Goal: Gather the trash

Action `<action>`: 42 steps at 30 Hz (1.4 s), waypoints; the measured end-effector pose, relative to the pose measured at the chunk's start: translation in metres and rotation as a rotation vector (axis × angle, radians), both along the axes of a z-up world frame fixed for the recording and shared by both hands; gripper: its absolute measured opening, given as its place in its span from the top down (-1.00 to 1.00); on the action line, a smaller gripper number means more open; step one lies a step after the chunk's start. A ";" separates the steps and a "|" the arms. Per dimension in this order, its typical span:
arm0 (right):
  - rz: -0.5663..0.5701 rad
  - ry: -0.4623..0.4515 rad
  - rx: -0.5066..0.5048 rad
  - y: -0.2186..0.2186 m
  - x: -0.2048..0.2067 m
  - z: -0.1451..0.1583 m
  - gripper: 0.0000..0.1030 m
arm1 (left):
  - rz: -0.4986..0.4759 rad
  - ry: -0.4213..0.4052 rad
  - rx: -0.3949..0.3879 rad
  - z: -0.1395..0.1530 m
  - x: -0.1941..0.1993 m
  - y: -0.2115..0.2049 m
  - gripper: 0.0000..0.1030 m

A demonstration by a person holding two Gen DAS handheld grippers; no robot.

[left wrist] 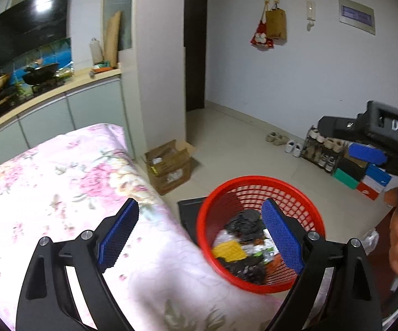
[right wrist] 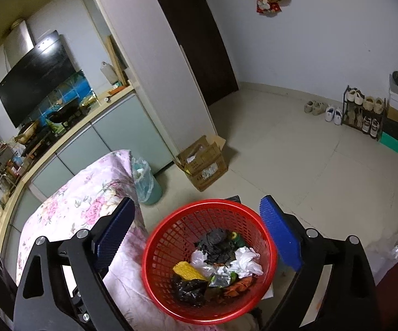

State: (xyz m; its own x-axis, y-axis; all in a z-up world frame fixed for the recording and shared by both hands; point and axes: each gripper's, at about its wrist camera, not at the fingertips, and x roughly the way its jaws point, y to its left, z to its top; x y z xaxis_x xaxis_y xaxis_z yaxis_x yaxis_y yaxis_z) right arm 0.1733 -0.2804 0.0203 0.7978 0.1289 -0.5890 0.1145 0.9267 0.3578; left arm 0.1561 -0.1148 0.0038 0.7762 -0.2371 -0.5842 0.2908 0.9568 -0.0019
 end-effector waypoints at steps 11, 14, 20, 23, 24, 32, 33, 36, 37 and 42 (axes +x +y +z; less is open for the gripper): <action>0.052 -0.064 -0.041 0.025 -0.016 0.015 -0.86 | 0.071 -0.042 -0.009 0.009 -0.022 0.033 -0.75; 0.074 -0.067 -0.056 0.034 -0.022 0.017 -0.86 | 0.079 -0.053 -0.016 0.012 -0.027 0.038 -0.79; 0.113 -0.110 -0.086 0.048 -0.045 0.019 -0.86 | 0.101 -0.089 -0.017 0.019 -0.041 0.047 -0.85; 0.111 -0.156 -0.100 0.052 -0.060 0.019 -0.86 | 0.105 -0.095 -0.023 0.020 -0.049 0.051 -0.85; 0.117 -0.168 -0.120 0.054 -0.067 0.017 -0.86 | 0.104 -0.096 -0.025 0.020 -0.051 0.052 -0.85; 0.115 -0.149 -0.174 0.058 -0.094 0.000 -0.86 | 0.132 -0.100 -0.041 0.018 -0.067 0.062 -0.86; 0.121 -0.143 -0.168 0.058 -0.097 -0.003 -0.86 | 0.141 -0.095 -0.046 0.017 -0.069 0.064 -0.86; 0.147 -0.130 -0.177 0.063 -0.104 -0.012 -0.86 | 0.176 -0.089 -0.035 0.015 -0.074 0.067 -0.86; 0.159 -0.131 -0.192 0.068 -0.108 -0.015 -0.86 | 0.185 -0.090 -0.028 0.015 -0.076 0.068 -0.86; 0.179 -0.158 -0.207 0.079 -0.121 -0.018 -0.86 | 0.218 -0.120 -0.033 0.017 -0.091 0.075 -0.86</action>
State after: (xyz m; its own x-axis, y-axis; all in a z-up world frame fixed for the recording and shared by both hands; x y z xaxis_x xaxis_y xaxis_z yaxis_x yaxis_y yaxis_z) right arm 0.0525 -0.2013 0.0027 0.8572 0.1653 -0.4878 -0.0987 0.9823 0.1594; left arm 0.0654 -0.0402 0.0204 0.8742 -0.0736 -0.4799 0.0772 0.9969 -0.0122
